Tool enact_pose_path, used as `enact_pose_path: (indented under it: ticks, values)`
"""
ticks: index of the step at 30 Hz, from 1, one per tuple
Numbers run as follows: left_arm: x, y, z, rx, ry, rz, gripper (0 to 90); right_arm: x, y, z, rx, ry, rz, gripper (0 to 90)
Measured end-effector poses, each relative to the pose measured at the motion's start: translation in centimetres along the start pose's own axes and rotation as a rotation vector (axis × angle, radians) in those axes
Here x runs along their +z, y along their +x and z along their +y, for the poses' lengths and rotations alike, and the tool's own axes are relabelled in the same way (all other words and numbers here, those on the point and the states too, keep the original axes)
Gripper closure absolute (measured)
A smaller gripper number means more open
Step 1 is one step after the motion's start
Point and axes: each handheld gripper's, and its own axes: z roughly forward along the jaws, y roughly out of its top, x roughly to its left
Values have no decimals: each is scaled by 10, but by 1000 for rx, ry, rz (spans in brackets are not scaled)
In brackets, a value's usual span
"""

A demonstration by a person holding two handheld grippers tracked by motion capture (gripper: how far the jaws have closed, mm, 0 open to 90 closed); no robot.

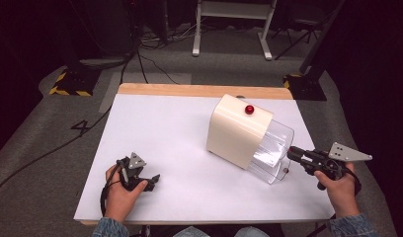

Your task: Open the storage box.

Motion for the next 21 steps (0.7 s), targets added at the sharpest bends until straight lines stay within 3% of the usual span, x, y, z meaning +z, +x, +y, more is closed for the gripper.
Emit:
enact_pose_path:
  ticks: [21]
  values:
    - [0,1,0,8,3,1,144,-18,1,-14,24,-9,-15,742]
